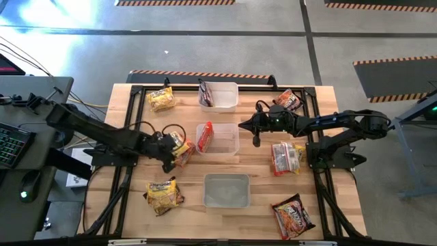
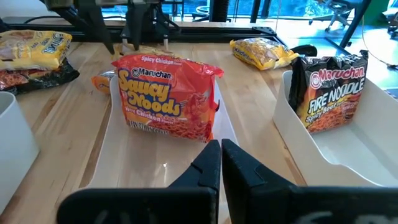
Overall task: Sort Maruchan noodles
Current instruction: Put the yellow noodle pack into the gray bin
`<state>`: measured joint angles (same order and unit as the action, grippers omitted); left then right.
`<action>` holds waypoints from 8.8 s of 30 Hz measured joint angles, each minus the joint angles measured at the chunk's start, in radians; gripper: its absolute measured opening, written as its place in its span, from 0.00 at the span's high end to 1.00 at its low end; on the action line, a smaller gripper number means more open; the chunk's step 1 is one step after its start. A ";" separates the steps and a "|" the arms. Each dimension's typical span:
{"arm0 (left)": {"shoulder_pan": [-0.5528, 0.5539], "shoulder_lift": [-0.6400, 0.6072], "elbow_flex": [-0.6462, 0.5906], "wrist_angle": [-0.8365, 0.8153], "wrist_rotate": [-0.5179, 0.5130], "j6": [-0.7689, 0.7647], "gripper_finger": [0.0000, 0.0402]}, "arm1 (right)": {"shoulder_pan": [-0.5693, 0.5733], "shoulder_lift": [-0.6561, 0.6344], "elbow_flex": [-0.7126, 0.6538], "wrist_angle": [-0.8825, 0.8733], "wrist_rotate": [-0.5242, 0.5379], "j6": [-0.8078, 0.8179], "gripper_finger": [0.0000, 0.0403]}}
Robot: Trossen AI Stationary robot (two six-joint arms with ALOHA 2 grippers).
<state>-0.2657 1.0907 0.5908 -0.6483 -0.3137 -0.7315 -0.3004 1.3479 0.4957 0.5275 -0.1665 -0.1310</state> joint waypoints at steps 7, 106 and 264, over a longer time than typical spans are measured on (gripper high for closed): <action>0.001 0.135 0.070 -0.042 -0.041 0.050 0.52 | 0.000 0.000 0.000 0.000 0.000 0.000 1.00; -0.186 0.017 0.222 0.174 -0.109 0.164 0.97 | 0.521 0.208 0.274 -0.107 0.232 0.159 0.45; -0.094 0.277 0.746 -0.030 0.086 0.239 0.74 | 0.527 0.252 0.277 0.201 0.199 0.219 0.76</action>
<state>-0.3598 1.3675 1.3369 -0.6779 -0.2276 -0.4922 0.2263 1.6004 0.7723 0.7290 0.0321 0.0875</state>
